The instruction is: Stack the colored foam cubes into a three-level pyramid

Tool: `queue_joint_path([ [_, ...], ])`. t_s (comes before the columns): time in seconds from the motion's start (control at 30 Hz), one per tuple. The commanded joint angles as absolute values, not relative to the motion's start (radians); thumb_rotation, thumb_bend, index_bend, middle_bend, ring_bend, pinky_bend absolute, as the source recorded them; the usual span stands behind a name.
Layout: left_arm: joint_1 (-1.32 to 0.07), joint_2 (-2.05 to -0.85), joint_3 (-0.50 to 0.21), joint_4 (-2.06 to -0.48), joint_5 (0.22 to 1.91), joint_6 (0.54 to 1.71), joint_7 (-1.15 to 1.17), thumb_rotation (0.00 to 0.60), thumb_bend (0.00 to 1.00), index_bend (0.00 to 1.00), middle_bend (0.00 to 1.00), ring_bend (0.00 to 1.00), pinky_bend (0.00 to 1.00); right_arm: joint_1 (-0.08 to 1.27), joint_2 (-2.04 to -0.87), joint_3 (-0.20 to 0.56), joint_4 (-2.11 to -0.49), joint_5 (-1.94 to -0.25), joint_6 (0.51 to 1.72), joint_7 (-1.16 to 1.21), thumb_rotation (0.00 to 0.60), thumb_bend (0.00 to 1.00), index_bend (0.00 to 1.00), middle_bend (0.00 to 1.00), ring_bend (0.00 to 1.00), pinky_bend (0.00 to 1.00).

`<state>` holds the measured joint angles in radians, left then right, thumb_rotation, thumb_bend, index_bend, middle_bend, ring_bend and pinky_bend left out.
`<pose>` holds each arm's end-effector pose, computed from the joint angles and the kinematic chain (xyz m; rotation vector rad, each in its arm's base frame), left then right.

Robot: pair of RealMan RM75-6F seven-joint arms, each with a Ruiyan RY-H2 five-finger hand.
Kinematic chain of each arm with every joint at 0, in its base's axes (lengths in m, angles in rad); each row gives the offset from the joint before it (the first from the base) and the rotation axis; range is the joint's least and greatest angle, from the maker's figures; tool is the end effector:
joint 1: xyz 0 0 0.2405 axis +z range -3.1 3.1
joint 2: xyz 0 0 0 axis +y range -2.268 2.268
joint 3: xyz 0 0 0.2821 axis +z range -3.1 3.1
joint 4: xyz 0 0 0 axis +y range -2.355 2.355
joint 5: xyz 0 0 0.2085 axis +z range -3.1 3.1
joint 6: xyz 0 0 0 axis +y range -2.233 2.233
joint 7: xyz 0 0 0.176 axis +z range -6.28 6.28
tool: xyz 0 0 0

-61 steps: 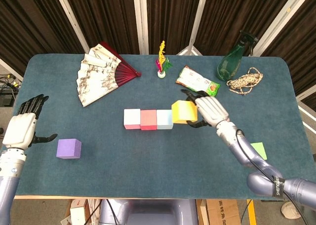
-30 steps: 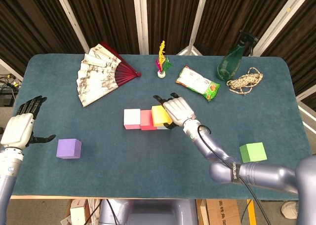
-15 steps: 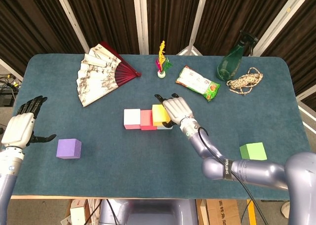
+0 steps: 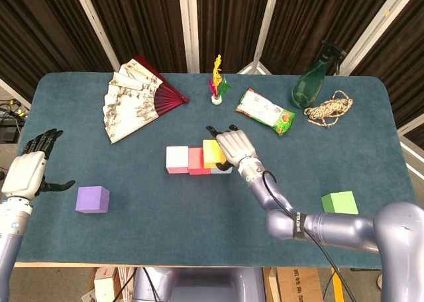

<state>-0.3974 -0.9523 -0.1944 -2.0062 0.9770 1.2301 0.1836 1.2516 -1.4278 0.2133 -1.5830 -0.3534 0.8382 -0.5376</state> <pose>-0.2507 0.3105 0.1841 -1.3242 -1.1518 -0.8985 -0.0305 -0.4544 -0.0099 1.9071 -1.1097 0.8000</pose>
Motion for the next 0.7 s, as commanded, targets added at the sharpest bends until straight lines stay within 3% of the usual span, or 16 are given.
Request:
queue_joint_path([
  [0.03,-0.398,-0.952,-0.195,-2.006,0.976,1.230,0.183,0.600,0.12,0.00,0.01,0.00,0.02,1.254,-1.430,0.215,-1.582,-0.349,0.840,-0.537,0.600,0.32,0.00,0.48,0.35,0.12],
  [0.7,-0.399,-0.950,-0.195,-1.998,0.970,1.220,0.175,0.600,0.12,0.00,0.01,0.00,0.02,1.267,-1.456,0.208,-1.560,-0.321,0.848,-0.545,0.600,0.32,0.00,0.48,0.35,0.12],
])
